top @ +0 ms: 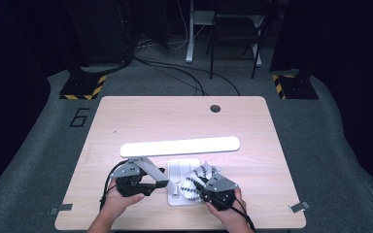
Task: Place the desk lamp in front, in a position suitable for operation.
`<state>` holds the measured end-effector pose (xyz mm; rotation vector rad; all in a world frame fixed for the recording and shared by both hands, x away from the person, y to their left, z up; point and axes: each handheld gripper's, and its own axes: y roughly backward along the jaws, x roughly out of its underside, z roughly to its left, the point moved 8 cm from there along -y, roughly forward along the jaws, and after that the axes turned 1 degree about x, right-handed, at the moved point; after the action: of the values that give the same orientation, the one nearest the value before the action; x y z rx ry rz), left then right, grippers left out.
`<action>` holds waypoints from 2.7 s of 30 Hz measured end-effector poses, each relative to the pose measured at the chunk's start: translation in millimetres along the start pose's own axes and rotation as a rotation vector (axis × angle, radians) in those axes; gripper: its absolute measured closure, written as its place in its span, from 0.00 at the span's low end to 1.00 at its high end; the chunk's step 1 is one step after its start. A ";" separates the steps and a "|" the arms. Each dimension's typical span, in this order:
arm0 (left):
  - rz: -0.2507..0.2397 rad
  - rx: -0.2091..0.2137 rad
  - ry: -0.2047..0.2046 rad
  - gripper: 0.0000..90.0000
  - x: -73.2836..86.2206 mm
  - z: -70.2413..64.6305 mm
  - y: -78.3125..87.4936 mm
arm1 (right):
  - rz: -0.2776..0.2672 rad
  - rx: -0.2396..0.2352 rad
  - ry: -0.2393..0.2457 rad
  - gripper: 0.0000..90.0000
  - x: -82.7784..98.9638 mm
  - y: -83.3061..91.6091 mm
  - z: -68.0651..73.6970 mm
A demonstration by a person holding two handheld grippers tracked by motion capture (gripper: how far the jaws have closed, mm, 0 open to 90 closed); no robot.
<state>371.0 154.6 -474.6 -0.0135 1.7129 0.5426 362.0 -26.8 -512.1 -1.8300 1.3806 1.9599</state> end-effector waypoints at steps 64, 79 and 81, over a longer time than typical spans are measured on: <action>-0.083 -0.022 0.070 0.50 -46.2 -3.0 49.0 | 0.097 -0.074 -0.195 0.35 29.6 -31.5 -2.6; -0.081 -0.040 0.032 0.58 -49.5 -4.2 51.2 | 0.124 -0.075 -0.184 0.36 35.4 -38.3 1.7; -0.081 -0.041 0.031 0.59 -49.4 -4.2 51.3 | 0.122 -0.076 -0.178 0.37 35.7 -38.6 1.4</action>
<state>362.7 184.6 -410.4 -0.1202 1.7238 0.5197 376.3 -20.6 -562.4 -1.5880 1.4106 2.2036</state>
